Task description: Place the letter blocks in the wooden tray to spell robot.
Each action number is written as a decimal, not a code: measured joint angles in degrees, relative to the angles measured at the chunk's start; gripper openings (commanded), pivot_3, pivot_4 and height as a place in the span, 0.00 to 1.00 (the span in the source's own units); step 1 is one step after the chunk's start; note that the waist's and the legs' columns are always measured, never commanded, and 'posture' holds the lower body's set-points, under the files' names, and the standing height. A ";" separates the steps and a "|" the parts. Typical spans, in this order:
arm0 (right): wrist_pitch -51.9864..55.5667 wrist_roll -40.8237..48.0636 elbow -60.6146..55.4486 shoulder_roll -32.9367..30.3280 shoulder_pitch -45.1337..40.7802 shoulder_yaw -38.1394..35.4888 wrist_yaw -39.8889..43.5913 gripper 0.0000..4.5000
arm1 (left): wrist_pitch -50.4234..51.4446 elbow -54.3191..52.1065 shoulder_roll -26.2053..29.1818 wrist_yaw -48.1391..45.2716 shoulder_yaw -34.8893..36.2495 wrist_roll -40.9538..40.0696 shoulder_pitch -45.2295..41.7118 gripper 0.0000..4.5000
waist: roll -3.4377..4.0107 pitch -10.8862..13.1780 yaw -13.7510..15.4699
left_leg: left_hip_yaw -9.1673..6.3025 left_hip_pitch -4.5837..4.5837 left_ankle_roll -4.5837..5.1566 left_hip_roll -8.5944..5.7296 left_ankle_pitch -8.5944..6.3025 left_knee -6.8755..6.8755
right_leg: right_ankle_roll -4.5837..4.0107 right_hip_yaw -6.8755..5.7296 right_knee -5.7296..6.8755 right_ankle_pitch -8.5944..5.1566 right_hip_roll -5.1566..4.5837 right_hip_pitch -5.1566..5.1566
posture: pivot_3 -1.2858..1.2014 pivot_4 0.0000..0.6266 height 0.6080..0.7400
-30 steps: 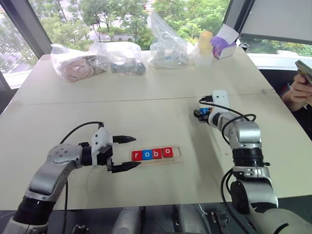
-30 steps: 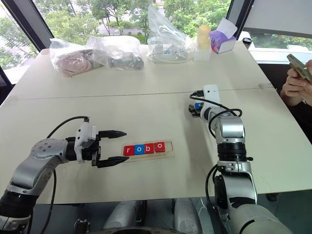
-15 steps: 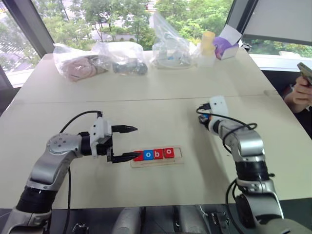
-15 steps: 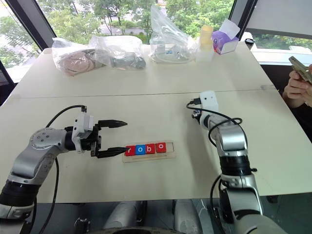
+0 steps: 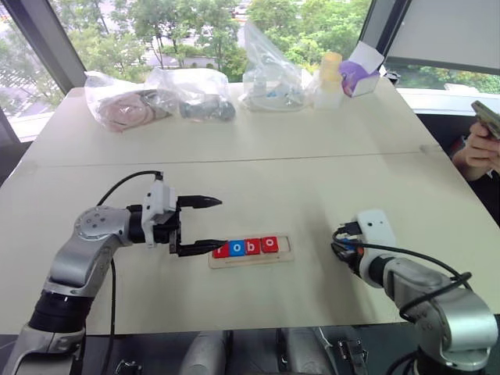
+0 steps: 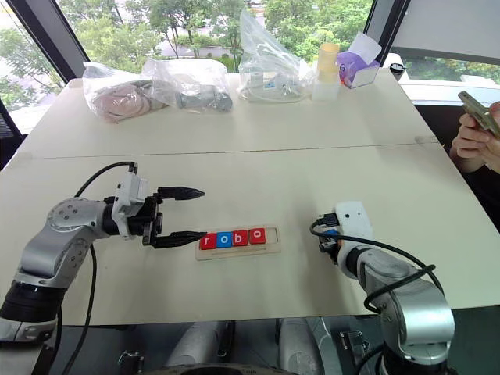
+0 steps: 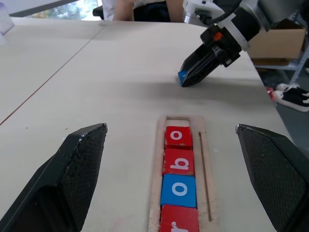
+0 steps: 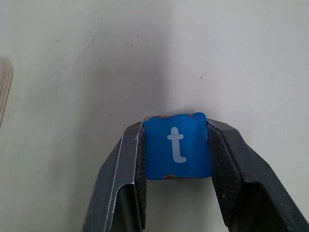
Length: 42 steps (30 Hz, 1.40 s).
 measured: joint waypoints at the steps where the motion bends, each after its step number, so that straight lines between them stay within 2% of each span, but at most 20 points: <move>1: 0.25 0.46 -0.09 0.23 -0.23 -0.01 -0.11 0.71 | 0.01 0.01 -0.09 -0.02 -0.09 0.00 -0.01 1.00 | 0.00 0.00 -0.01 | 0.00 0.00 0.00 0.00 0.00 0.00 | 0.00 0.00 0.00 0.00 0.00 0.00 | 0.52 0.24 1.00; 3: 0.67 1.13 -0.10 0.50 -0.99 0.03 -0.13 0.96 | 0.00 0.03 -0.24 -0.04 -0.12 0.01 -0.04 1.00 | 0.00 0.00 0.02 | 0.01 0.00 0.00 0.00 0.00 0.02 | 0.00 0.00 -0.01 0.00 -0.01 0.01 | 0.52 0.24 1.00; 4: 0.71 1.20 0.02 0.42 -1.28 0.02 -0.19 0.98 | 0.00 0.03 -0.28 -0.04 -0.13 0.02 -0.05 1.00 | 0.00 0.00 0.04 | 0.01 0.00 0.00 0.00 0.00 0.03 | 0.00 0.00 -0.01 0.00 -0.01 0.01 | 0.52 0.24 1.00; 6: 0.64 1.69 0.67 -2.33 -2.16 0.56 0.92 0.98 | 0.00 0.04 -0.31 -0.03 -0.13 0.03 -0.05 1.00 | 0.03 0.02 0.04 | 0.05 -0.01 0.00 -0.02 0.00 0.04 | 0.00 0.01 -0.03 0.00 -0.03 0.01 | 0.52 0.24 1.00; 8: -3.02 3.42 1.36 -12.60 -2.71 2.17 5.99 0.98 | 0.01 0.05 -0.34 0.00 -0.16 0.05 -0.04 1.00 | 0.11 0.08 0.13 | 0.08 -0.05 0.01 -0.06 0.00 0.05 | 0.03 0.01 -0.11 -0.01 -0.07 0.03 | 0.52 0.24 1.00; 9: -6.87 3.78 2.10 -18.00 -2.80 2.99 9.28 0.98 | 0.01 0.06 -0.38 0.03 -0.17 0.08 -0.05 1.00 | 0.08 0.09 0.13 | 0.08 -0.06 0.02 -0.05 -0.01 0.06 | 0.06 -0.03 -0.16 -0.01 -0.06 0.07 | 0.52 0.24 1.00; 11: -21.96 4.08 5.20 -30.69 -0.47 3.88 20.99 0.98 | 0.01 0.08 -0.49 0.04 -0.54 0.19 -0.18 1.00 | 0.06 0.09 0.12 | 0.13 -0.05 0.06 -0.05 -0.03 0.04 | 0.19 -0.09 -0.25 -0.07 -0.05 0.14 | 0.52 0.24 1.00; 12: -28.65 4.07 7.27 -34.32 1.03 3.84 26.04 0.98 | 0.01 0.15 -0.53 0.04 -0.65 0.26 -0.26 1.00 | -0.02 0.09 0.07 | 0.16 -0.03 0.08 -0.02 -0.04 0.02 | 0.22 -0.14 -0.25 -0.10 -0.01 0.19 | 0.52 0.24 1.00; 14: -42.26 3.85 14.11 -39.13 4.04 4.07 35.49 0.98 | 0.01 0.19 -0.68 0.04 -0.81 0.33 -0.61 1.00 | -0.19 0.14 0.07 | 0.17 -0.03 0.10 -0.01 -0.06 0.02 | 0.21 -0.16 -0.25 -0.10 0.00 0.21 | 0.52 0.24 1.00; 17: -56.26 3.59 24.75 -41.84 5.01 5.89 46.23 0.98 | -0.01 0.23 -0.61 -0.02 -0.84 0.47 -0.66 1.00 | -0.17 0.16 -0.14 | 0.17 0.01 0.10 -0.02 -0.06 0.05 | 0.22 -0.05 -0.23 -0.08 -0.07 0.19 | 0.52 0.24 1.00; 20: -66.60 2.50 36.79 -42.90 1.37 8.74 54.34 0.98 | -0.03 0.21 -0.58 -0.03 -0.93 0.74 -0.60 1.00 | -0.19 0.23 -0.21 | 0.17 0.02 0.10 -0.01 -0.06 0.19 | 0.19 -0.03 -0.22 -0.02 -0.06 0.23 | 0.52 0.24 1.00; 24: -77.25 -2.01 46.32 -42.82 -3.49 13.24 58.35 0.98 | -0.01 -0.03 -0.43 -0.01 -0.82 0.85 -0.25 1.00 | -0.19 0.24 0.00 | 0.13 0.01 0.10 0.01 -0.06 0.25 | 0.17 -0.02 -0.17 -0.01 -0.05 0.22 | 0.52 0.24 1.00; 29: -82.66 -3.66 51.77 -41.12 -6.44 15.13 60.82 0.98 | 0.18 -1.84 0.57 -0.27 -0.70 0.84 1.99 1.00 | -0.20 0.25 0.01 | 0.11 0.00 0.09 0.01 -0.06 0.24 | 0.17 0.00 -0.20 -0.01 -0.06 0.21 | 0.52 0.24 1.00; 37: -84.95 -4.14 53.33 -38.10 -7.60 15.14 60.47 0.98 | 0.18 -2.11 1.22 -0.49 -0.66 0.84 2.28 1.00 | -0.20 0.24 -0.05 | 0.09 0.01 0.08 0.09 -0.06 0.30 | 0.06 0.01 -0.18 0.05 -0.06 0.22 | 0.52 0.24 1.00; 40: -85.59 -4.27 53.32 -37.12 -7.74 15.23 60.32 0.80 | 0.17 -2.11 1.22 -0.46 -0.66 0.84 2.28 1.00 | -0.20 0.24 -0.05 | 0.10 0.01 0.08 0.09 -0.06 0.30 | 0.07 0.01 -0.19 0.05 -0.06 0.22 | 0.52 0.24 1.00; 42: -85.86 -4.26 53.29 -36.53 -7.89 15.55 60.34 0.58 | 0.17 -2.11 1.22 -0.43 -0.66 0.85 2.27 1.00 | -0.20 0.24 -0.06 | 0.10 0.01 0.07 0.09 -0.06 0.31 | 0.06 0.02 -0.18 0.05 -0.06 0.22 | 0.52 0.24 1.00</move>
